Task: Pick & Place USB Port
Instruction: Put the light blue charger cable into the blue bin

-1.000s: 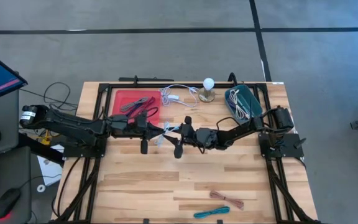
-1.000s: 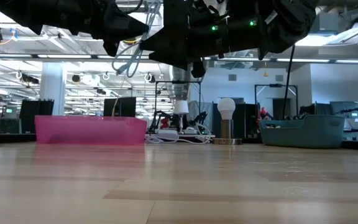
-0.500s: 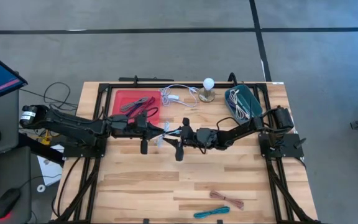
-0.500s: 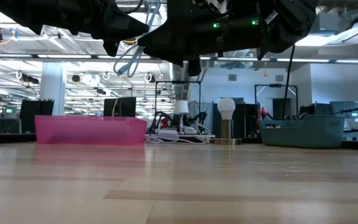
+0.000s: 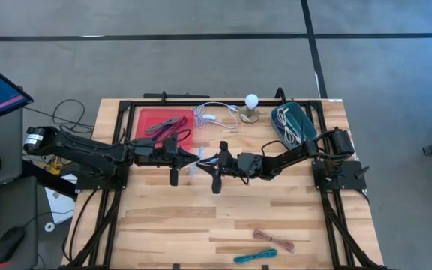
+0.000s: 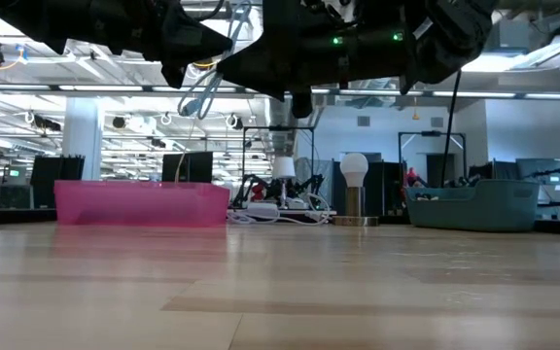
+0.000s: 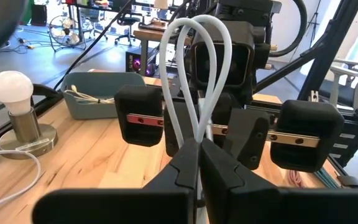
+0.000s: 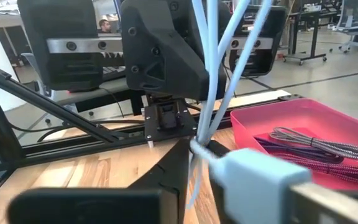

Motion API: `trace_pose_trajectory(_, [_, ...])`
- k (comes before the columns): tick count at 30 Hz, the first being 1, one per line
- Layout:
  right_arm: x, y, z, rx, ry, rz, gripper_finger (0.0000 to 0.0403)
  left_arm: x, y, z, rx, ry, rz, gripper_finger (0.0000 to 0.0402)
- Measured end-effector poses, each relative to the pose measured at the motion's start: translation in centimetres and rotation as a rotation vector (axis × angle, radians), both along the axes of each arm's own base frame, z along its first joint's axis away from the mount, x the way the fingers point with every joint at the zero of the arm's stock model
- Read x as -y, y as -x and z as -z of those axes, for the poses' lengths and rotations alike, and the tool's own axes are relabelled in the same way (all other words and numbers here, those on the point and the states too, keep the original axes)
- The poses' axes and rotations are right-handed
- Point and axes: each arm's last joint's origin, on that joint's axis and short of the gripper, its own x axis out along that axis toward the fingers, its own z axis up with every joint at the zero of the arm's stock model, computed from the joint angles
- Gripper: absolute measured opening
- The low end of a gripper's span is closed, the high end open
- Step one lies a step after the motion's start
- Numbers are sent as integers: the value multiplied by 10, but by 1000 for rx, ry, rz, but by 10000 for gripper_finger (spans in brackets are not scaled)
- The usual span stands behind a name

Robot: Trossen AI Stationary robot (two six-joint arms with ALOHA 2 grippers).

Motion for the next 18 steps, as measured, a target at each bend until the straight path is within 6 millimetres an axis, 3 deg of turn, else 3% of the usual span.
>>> trace_pose_trajectory(6, [0,0,0,0,13,-1,7,0,0,0,1,0,1,6])
trace_pose_trajectory(18, [0,0,-1,6,15,-1,3,0,0,-1,14,1,-2,33])
